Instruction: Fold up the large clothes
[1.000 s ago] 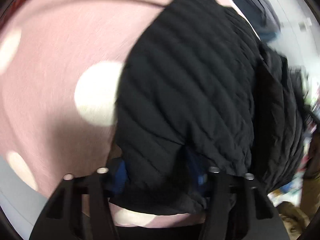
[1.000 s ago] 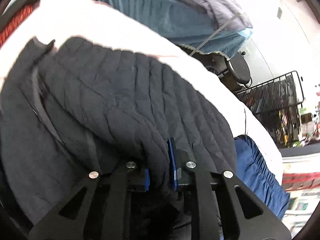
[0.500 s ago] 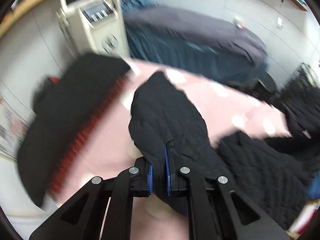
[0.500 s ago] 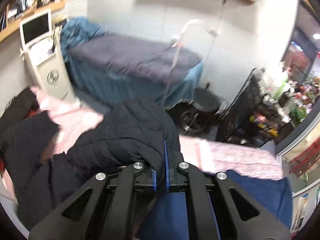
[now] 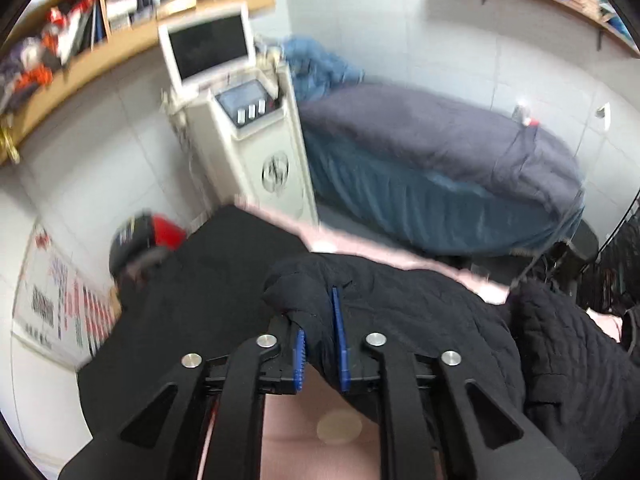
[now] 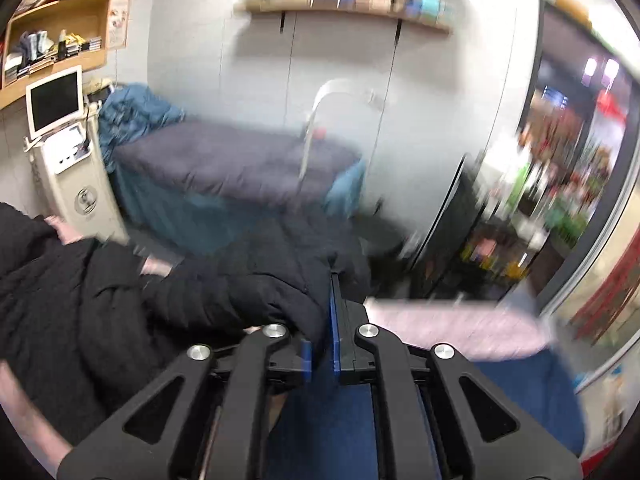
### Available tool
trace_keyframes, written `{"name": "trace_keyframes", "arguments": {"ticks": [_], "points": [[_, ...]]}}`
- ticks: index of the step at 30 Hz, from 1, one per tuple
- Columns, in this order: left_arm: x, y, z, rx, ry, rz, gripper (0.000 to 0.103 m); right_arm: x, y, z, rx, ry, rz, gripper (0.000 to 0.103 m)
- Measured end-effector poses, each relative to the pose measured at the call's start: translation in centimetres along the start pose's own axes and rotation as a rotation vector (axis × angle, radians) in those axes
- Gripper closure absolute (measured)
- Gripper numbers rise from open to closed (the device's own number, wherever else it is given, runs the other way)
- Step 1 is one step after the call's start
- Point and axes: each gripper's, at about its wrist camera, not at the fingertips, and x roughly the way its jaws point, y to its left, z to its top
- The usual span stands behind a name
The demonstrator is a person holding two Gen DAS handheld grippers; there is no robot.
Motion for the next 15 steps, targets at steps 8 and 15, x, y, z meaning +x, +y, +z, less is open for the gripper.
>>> {"name": "trace_keyframes", "arguments": {"ticks": [8,15], "points": [[4.3,-1.3,-10.8,0.060,0.178,0.180,0.014,10.3,-1.9,-13.5,0.224,0.560,-0.050,0.024],[0.4,-13.2,-15.0,0.291,0.170,0.022,0.006,8.6,-0.1,-15.9,0.235,0.592,-0.090,0.024]]}}
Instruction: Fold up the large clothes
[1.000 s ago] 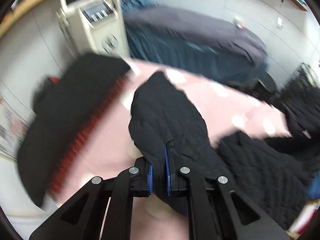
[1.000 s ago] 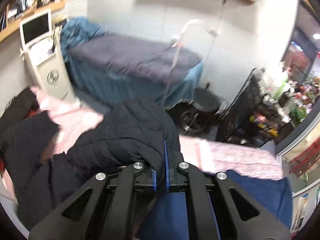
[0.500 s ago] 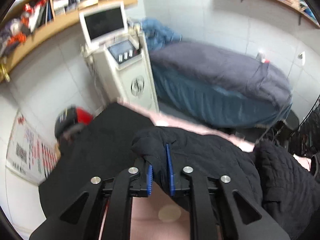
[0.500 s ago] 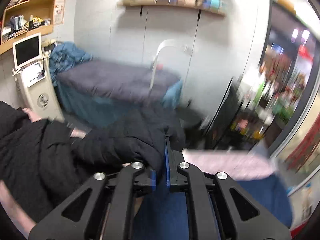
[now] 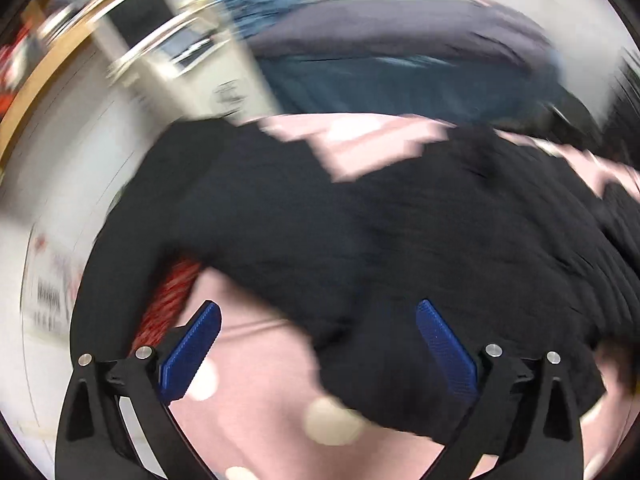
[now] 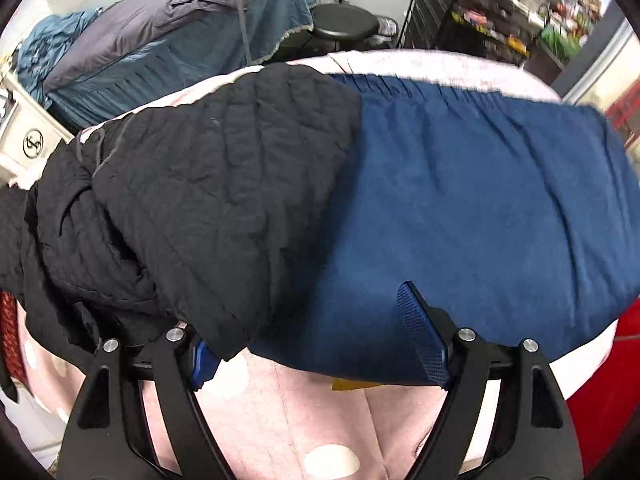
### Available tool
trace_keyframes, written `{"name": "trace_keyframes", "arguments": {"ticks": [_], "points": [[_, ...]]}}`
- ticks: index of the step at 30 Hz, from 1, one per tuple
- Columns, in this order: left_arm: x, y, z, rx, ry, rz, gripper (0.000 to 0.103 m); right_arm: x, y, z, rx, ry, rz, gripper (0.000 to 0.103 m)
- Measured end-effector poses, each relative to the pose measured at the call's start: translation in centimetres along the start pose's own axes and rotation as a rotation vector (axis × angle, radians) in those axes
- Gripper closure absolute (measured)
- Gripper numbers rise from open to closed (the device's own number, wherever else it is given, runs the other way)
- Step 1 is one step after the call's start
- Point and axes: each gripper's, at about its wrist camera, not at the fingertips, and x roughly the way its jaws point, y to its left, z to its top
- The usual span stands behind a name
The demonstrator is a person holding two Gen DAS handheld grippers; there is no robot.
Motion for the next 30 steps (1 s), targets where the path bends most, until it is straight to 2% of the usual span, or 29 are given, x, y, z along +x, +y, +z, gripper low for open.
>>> {"name": "trace_keyframes", "arguments": {"ticks": [2,6,8,9,11,13,14,16,20,23,26,27,30], "points": [[0.0,-4.0,1.9,0.031,-0.018,-0.068,0.006,-0.7,1.1,0.1,-0.041,-0.012,-0.009,0.024],[2.6,-8.5,6.3,-0.019,0.029,-0.096,0.006,-3.0,3.9,-1.6,-0.139,-0.004,0.012,0.024],[4.4,-10.3,8.2,-0.004,0.054,-0.043,0.006,-3.7,4.6,-2.9,-0.160,-0.001,0.021,0.024],[5.8,-10.9,9.1,0.013,0.083,0.019,0.007,-4.1,5.1,-3.7,-0.173,0.003,0.028,0.024],[7.7,-11.3,9.0,0.033,0.130,0.062,0.019,-4.5,5.5,-4.7,-0.180,0.008,0.040,0.024],[9.5,-10.4,8.0,0.048,0.203,0.068,0.055,-4.8,5.8,-5.3,-0.189,0.011,0.052,0.024],[9.8,-9.9,7.5,0.041,0.220,0.050,0.063,-4.8,6.0,-5.3,-0.194,0.011,0.055,0.024],[9.5,-8.2,5.4,0.015,0.234,0.012,0.088,-4.7,6.2,-4.9,-0.192,0.015,0.075,0.024],[7.5,-4.6,1.1,-0.018,0.231,-0.031,0.093,-3.9,8.1,-3.2,-0.167,0.045,0.174,0.024],[5.8,-1.4,-1.4,-0.099,0.226,-0.072,0.094,-3.2,12.3,-1.5,-0.176,0.079,0.285,0.024],[4.7,1.1,-3.2,-0.178,0.223,-0.107,0.095,-3.1,19.8,-0.3,-0.301,0.087,0.388,0.024],[4.5,1.7,-3.6,-0.204,0.222,-0.118,0.095,-2.9,23.6,0.0,-0.363,0.086,0.405,0.024],[4.5,2.5,-4.2,-0.228,0.213,-0.136,0.096,-1.7,30.0,-0.2,-0.385,0.125,0.405,0.024]]}}
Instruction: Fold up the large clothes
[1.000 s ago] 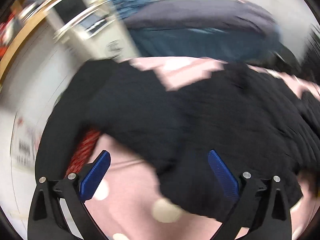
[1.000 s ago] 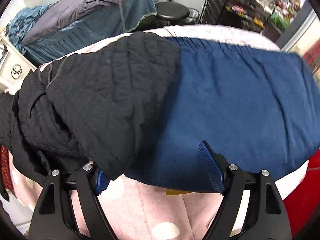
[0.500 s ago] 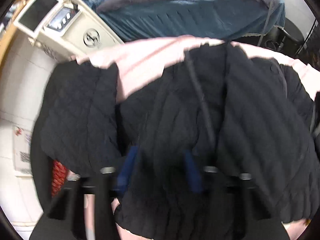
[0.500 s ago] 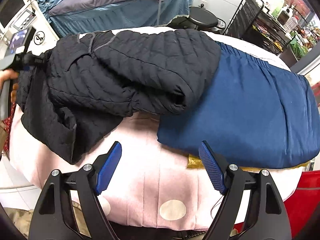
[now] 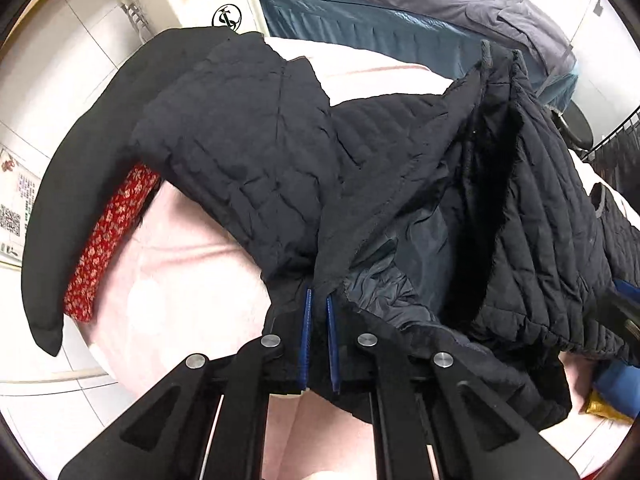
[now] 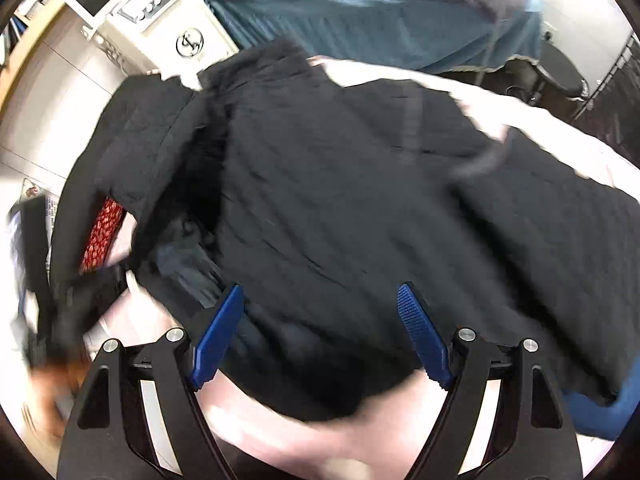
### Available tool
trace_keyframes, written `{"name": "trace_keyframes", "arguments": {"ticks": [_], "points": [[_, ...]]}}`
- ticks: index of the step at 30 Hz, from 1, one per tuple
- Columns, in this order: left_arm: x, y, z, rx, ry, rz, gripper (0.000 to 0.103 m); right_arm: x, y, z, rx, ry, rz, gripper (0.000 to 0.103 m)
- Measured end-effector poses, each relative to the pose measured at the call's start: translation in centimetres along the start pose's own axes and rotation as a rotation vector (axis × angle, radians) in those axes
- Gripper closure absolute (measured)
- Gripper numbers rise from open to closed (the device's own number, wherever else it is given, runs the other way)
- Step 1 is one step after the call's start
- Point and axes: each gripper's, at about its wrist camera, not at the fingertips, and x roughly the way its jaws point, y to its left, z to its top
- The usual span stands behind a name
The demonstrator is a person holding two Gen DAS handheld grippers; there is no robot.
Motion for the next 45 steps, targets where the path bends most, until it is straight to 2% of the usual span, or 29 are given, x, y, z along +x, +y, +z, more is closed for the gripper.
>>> {"name": "trace_keyframes", "arguments": {"ticks": [1,5,6,8,9,10,11,12,13,15,20,21,23,25,28,29,30,31,32,33,35,37,39,42,44,45], "points": [[-0.1,0.1,-0.3,-0.003,-0.007,-0.007,0.096,1.5,1.6,0.6,0.017,0.014,0.003,0.024],[0.3,0.3,-0.9,-0.006,-0.002,-0.026,0.095,6.4,5.0,1.3,0.049,0.004,-0.173,0.024],[0.4,0.3,-1.1,-0.008,0.001,-0.031,0.095,8.1,5.4,1.2,0.043,0.025,-0.229,0.024],[0.6,0.3,-1.6,-0.001,0.007,-0.028,0.095,10.0,5.8,0.9,0.001,0.049,-0.287,0.026],[0.7,0.4,-1.7,0.003,0.007,-0.029,0.095,10.6,5.7,0.5,-0.043,0.046,-0.324,0.041],[0.8,0.6,-1.8,0.009,0.007,-0.030,0.096,10.6,5.3,-0.1,-0.079,0.029,-0.344,0.052],[0.7,0.8,-1.9,0.015,0.004,-0.028,0.096,10.2,4.8,-0.5,-0.091,0.015,-0.341,0.068],[0.6,1.0,-2.0,0.019,0.000,-0.027,0.096,9.0,3.6,-1.2,-0.094,-0.009,-0.314,0.079],[0.4,1.3,-2.0,0.024,-0.005,-0.029,0.096,7.7,2.4,-1.8,-0.089,-0.027,-0.280,0.081],[-0.1,1.9,-2.2,0.036,-0.010,-0.030,0.096,4.3,0.0,-3.1,-0.078,-0.068,-0.211,0.084],[-2.8,3.8,-3.6,0.111,-0.034,0.006,0.096,-6.2,-6.0,-6.9,-0.104,-0.185,-0.192,0.086],[-3.4,4.2,-4.0,0.131,-0.037,0.017,0.096,-8.2,-7.8,-8.0,-0.115,-0.174,-0.206,0.087],[-4.4,5.2,-5.4,0.173,-0.028,0.050,0.096,-11.0,-10.4,-10.5,-0.131,-0.125,-0.177,0.087],[-4.4,6.1,-7.2,0.202,0.013,0.073,0.096,-11.5,-12.1,-13.2,-0.167,-0.059,-0.177,0.087],[-3.1,7.0,-10.6,0.258,0.089,0.044,0.091,-9.6,-13.1,-18.4,-0.240,0.087,-0.159,0.085],[-2.6,7.1,-11.8,0.279,0.108,0.019,0.088,-8.8,-13.4,-19.6,-0.257,0.114,-0.171,0.079],[-1.9,7.1,-13.0,0.304,0.124,-0.003,0.078,-7.5,-13.7,-21.3,-0.257,0.144,-0.192,0.071],[-1.2,7.4,-14.5,0.327,0.127,-0.008,0.062,-6.3,-14.0,-22.5,-0.252,0.181,-0.212,0.065],[-0.7,7.9,-15.6,0.333,0.133,-0.009,0.052,-4.9,-14.3,-23.6,-0.256,0.226,-0.244,0.046],[-0.2,8.6,-16.7,0.328,0.152,-0.028,0.037,-4.3,-14.7,-24.3,-0.259,0.246,-0.263,0.033],[0.3,10.7,-18.7,0.278,0.207,-0.128,0.035,-3.9,-15.5,-25.6,-0.254,0.251,-0.271,0.031],[-0.4,12.9,-19.9,0.218,0.206,-0.209,0.034,-4.4,-16.8,-26.2,-0.224,0.250,-0.270,0.026],[-1.3,14.8,-19.8,0.159,0.166,-0.200,0.031,-5.3,-18.2,-26.9,-0.180,0.246,-0.261,0.026],[-2.6,17.0,-18.0,0.010,0.082,-0.219,0.027,-6.9,-21.4,-26.5,-0.034,0.209,-0.164,0.026],[-2.7,16.9,-16.1,-0.051,0.021,-0.272,0.018,-7.5,-23.0,-25.5,0.083,0.144,-0.046,0.025],[-2.6,16.3,-15.5,-0.066,0.008,-0.291,0.014,-7.2,-24.0,-25.0,0.158,0.112,0.044,0.020]]}}
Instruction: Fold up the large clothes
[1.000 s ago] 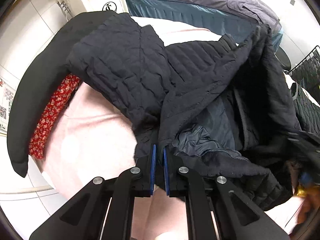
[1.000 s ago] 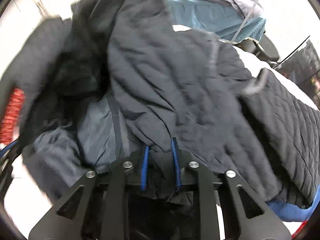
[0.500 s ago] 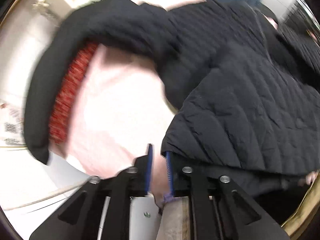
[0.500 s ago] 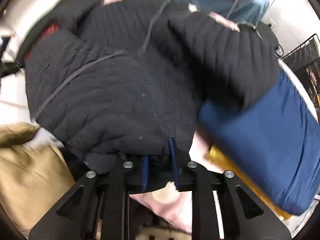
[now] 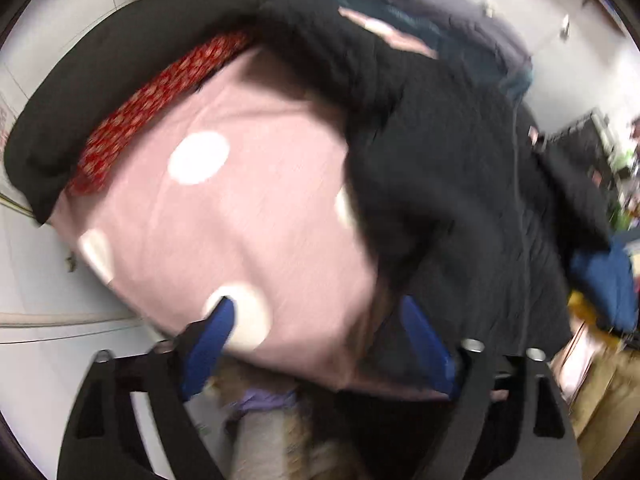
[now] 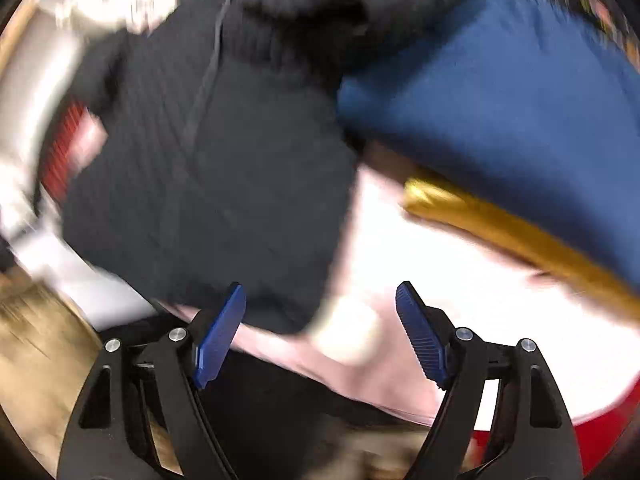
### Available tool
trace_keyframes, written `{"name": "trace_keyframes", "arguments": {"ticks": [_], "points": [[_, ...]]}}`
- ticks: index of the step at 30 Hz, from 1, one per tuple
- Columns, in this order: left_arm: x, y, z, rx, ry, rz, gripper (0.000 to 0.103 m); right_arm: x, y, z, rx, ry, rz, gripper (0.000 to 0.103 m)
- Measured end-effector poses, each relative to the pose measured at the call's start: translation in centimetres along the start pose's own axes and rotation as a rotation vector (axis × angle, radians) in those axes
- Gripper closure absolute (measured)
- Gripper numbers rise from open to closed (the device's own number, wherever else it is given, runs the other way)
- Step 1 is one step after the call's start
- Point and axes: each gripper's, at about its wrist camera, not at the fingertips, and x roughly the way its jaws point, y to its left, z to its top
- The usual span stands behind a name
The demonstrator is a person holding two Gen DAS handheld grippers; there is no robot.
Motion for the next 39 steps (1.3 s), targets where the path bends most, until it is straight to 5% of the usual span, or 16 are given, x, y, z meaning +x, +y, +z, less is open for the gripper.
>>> {"name": "trace_keyframes", "arguments": {"ticks": [3,6,8,9,10,14,16,20,23,26,28,30,34,37,39], "points": [[2.9,-2.7,0.8,0.008,0.035,-0.081,0.013,3.3,-1.2,0.9,0.122,0.034,0.126,0.020],[6.4,-6.1,-0.3,0.093,0.103,-0.078,0.013,7.4,-1.6,0.4,0.169,0.115,0.133,0.020],[8.8,-7.2,-1.4,0.128,0.133,-0.034,0.017,9.6,-2.4,-0.9,0.280,0.149,0.271,0.029],[9.5,-7.3,-1.7,0.122,0.154,-0.022,0.043,9.6,-2.4,-1.9,0.308,0.154,0.305,0.061],[10.1,-7.3,-2.0,0.104,0.198,-0.029,0.074,9.6,-2.3,-2.3,0.318,0.148,0.304,0.072],[6.9,-7.1,-2.3,0.164,0.173,-0.043,0.089,4.2,0.3,-2.5,0.193,0.041,0.376,0.088],[4.6,-6.7,-2.6,0.210,0.148,-0.046,0.089,1.7,2.1,-2.9,0.073,0.035,0.346,0.092],[6.2,-5.2,-4.2,0.232,0.209,0.064,0.089,3.7,3.7,-5.2,-0.102,0.195,0.135,0.095],[9.9,-3.9,-5.2,0.144,0.270,0.111,0.087,8.0,2.7,-6.3,-0.085,0.270,0.025,0.095],[11.1,-4.9,-5.2,0.163,0.279,0.189,0.075,9.3,2.6,-5.5,-0.062,0.264,-0.025,0.094],[11.1,-5.4,-5.0,0.221,0.276,0.268,0.044,9.3,3.2,-5.3,-0.086,0.269,-0.056,0.084],[10.1,-5.1,-4.1,0.207,0.263,0.286,0.042,8.5,3.3,-5.0,-0.102,0.299,-0.113,0.051],[4.7,-3.1,-0.9,0.071,0.127,0.218,0.038,5.2,3.2,-3.1,-0.112,0.266,-0.184,0.048],[2.6,-4.4,2.1,0.070,0.017,0.189,0.029,1.6,4.8,0.4,-0.118,0.143,-0.131,0.048],[3.0,-6.1,4.1,0.103,0.000,0.165,0.030,0.5,7.2,3.2,-0.167,0.062,-0.097,0.036]]}}
